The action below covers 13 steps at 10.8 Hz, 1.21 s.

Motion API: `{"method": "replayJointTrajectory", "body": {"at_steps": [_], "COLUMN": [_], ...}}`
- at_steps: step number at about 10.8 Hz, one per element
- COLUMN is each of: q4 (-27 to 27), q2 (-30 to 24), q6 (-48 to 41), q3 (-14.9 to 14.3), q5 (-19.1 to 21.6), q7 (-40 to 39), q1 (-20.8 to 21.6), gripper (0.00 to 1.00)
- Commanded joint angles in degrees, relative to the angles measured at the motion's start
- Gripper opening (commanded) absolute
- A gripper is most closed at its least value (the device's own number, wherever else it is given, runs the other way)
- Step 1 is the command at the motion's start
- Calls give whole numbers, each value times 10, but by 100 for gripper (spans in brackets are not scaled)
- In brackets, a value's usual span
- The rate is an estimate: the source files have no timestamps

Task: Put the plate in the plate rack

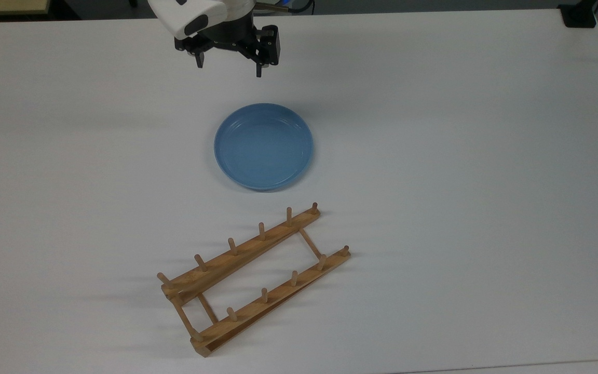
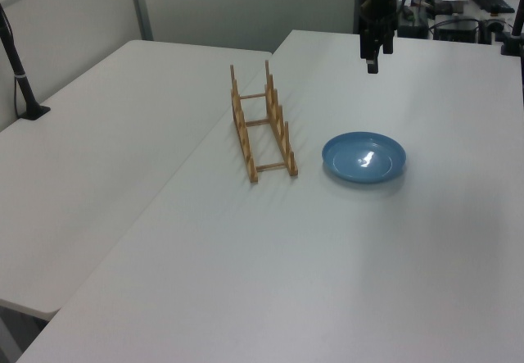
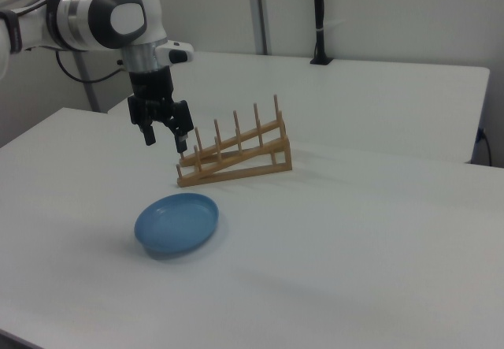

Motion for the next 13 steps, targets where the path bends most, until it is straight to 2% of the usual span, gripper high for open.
{"method": "replayJointTrajectory", "body": {"at_steps": [1,9,13], "q4": [-21,-25,-21], "q2": [-4,-1,15], "q6": [28,29,37], "q3": [3,4,-17], "q5": [-5,0,6], "q7": [-35,-40,-106], "q1": [-6,-8,-18], "gripper": [100,100,97]}}
